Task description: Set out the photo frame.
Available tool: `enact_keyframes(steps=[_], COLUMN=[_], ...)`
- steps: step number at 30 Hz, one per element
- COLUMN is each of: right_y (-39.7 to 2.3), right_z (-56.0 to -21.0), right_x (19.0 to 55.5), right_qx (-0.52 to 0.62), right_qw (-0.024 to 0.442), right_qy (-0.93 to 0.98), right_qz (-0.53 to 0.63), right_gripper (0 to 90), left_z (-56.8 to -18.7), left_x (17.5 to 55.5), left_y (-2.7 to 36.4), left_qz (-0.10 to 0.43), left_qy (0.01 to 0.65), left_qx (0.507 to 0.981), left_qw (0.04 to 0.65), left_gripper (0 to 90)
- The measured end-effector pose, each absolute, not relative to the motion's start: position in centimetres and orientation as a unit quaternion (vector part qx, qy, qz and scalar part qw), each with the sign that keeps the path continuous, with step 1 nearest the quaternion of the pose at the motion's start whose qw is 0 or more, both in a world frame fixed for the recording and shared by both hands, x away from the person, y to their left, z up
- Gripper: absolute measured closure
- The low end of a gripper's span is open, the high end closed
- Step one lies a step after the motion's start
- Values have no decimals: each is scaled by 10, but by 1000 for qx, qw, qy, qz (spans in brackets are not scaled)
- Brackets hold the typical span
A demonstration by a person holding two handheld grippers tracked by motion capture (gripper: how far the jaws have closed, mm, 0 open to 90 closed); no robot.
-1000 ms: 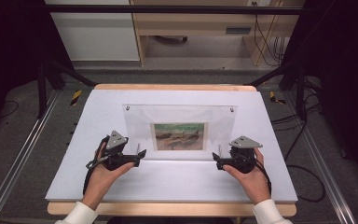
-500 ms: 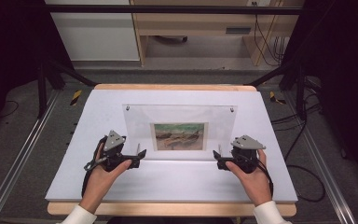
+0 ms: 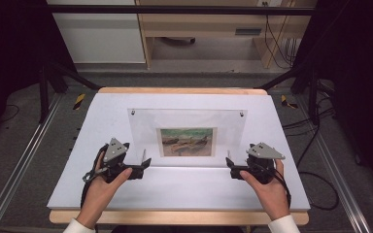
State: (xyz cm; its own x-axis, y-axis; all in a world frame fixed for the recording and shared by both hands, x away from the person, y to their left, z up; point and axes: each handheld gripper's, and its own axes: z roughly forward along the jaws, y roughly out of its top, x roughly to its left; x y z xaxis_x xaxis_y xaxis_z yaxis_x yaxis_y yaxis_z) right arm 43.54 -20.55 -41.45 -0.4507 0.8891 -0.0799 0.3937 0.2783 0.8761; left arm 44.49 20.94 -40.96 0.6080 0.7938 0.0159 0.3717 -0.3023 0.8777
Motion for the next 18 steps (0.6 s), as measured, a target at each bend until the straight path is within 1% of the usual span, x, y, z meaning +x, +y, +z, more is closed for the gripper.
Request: enact_keyframes(steps=[18], right_y=[-206], right_z=[-405], right_x=[416], right_qx=[423], right_qw=[305], right_qy=[740], right_qz=[426], right_gripper=[59], left_z=[-403], left_x=[430], left_y=[216], left_qz=[241], left_qy=[370], left_qx=[774], left_qw=[453], left_gripper=[52])
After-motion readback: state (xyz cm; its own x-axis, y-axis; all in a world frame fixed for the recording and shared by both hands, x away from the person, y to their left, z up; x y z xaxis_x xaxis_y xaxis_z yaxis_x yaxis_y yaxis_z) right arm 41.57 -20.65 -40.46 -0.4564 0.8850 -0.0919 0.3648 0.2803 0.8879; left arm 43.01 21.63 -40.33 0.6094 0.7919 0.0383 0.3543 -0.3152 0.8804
